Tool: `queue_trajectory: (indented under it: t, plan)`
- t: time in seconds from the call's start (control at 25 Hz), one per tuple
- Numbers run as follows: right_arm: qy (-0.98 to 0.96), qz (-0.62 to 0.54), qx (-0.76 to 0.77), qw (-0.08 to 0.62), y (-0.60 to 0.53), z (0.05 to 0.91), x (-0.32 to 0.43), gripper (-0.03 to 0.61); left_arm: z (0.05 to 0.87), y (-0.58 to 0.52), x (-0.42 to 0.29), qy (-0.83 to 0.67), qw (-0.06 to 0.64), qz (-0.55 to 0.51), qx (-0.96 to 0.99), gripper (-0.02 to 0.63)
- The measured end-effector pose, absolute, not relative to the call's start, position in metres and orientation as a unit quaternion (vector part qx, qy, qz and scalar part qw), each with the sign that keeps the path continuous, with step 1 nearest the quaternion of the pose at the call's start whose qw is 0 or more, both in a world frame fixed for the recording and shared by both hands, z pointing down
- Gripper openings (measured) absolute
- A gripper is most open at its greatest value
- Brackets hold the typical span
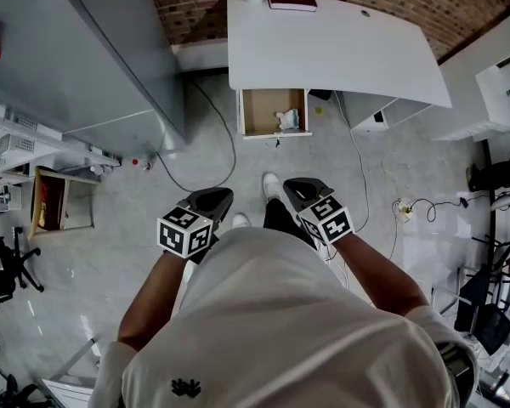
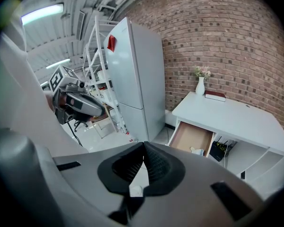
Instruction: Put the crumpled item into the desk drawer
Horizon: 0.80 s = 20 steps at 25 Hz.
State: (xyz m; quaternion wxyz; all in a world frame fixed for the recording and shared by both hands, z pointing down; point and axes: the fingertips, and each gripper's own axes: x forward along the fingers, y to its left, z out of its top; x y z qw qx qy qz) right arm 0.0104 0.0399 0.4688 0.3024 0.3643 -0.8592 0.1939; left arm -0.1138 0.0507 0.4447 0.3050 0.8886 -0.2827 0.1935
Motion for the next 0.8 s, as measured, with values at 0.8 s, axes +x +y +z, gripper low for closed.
queue_trajectory:
  t: [0.8]
  plan:
    - [-0.859, 0.213, 0.348, 0.309, 0.004, 0.495, 0.018, 0.029, 0.460, 0.021, -0.108, -0.302, 0.324, 0.203, 0.873, 0.031]
